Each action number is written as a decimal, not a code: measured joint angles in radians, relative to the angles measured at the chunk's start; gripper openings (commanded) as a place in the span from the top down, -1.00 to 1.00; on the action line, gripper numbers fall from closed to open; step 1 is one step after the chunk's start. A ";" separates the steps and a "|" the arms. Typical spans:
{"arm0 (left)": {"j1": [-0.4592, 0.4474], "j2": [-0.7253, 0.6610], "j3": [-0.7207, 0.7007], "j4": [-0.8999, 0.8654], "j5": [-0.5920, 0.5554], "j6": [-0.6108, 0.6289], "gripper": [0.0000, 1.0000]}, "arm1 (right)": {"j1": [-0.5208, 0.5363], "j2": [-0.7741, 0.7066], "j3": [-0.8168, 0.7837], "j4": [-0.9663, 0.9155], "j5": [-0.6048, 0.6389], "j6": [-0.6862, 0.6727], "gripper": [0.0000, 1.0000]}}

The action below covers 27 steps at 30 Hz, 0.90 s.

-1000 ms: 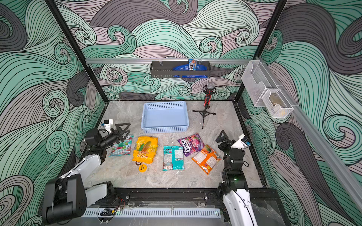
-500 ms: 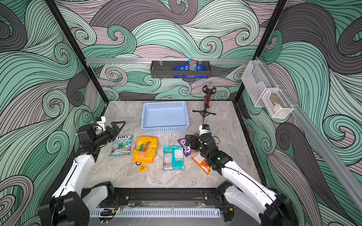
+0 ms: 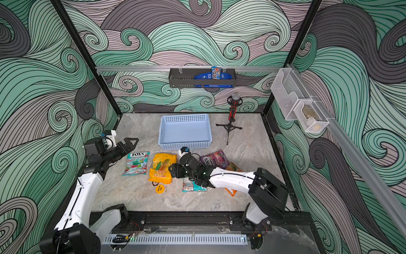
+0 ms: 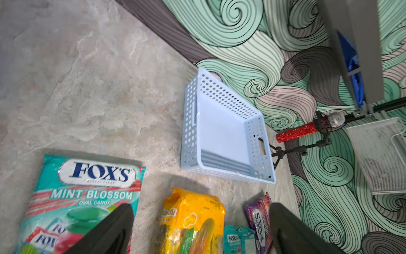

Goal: Put the candies in the basket
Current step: Pick up the candy at the center of the board.

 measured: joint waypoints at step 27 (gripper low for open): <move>-0.004 -0.103 -0.009 -0.108 -0.209 -0.080 -0.97 | 0.020 0.328 0.164 0.093 0.051 0.116 0.66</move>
